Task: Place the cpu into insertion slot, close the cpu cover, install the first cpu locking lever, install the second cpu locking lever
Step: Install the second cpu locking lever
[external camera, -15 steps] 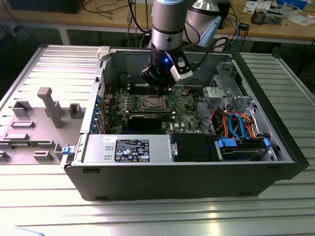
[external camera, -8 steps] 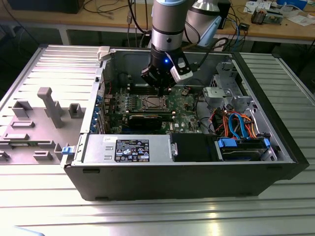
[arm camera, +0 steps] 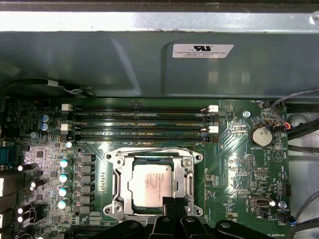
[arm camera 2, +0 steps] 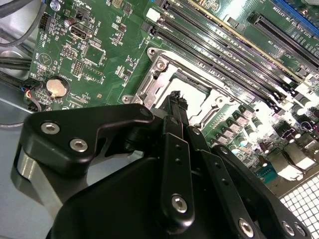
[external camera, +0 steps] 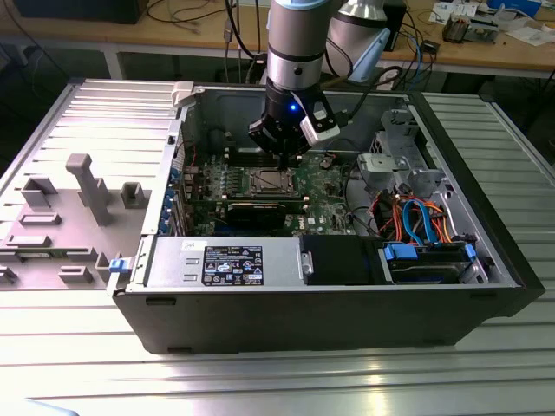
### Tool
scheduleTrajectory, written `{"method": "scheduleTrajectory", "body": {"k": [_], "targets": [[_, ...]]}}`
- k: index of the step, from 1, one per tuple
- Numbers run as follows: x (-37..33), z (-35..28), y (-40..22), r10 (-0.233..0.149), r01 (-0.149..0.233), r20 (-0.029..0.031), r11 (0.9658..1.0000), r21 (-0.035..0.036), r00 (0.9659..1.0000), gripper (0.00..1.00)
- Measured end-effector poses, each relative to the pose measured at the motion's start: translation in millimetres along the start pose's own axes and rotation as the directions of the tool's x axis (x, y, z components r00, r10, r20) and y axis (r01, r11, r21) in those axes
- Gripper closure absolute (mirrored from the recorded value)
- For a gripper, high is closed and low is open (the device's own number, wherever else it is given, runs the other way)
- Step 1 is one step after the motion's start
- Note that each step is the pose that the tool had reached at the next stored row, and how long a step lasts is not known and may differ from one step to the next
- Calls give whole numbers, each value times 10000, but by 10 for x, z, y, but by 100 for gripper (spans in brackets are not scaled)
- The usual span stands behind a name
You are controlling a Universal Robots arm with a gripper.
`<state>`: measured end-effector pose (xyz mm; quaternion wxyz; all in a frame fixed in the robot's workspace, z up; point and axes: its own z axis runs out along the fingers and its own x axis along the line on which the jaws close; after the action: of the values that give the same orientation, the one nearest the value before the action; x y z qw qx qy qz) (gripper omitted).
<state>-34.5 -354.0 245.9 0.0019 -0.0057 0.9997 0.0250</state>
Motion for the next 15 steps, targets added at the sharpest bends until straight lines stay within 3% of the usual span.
{"method": "scheduleTrajectory", "body": {"k": [7,11,12,13,15], "targets": [[-1,-49,-2,-2,2,2,10000,1,10000,89],[5,-53,-93,0,0,0,10000,-9,10000,89],[7,-53,-117,0,0,1,10000,-35,10000,89],[8,-53,-135,-1,1,1,9999,-123,10000,89],[10,-55,-166,1,-1,1,9993,-377,10000,89]]}}
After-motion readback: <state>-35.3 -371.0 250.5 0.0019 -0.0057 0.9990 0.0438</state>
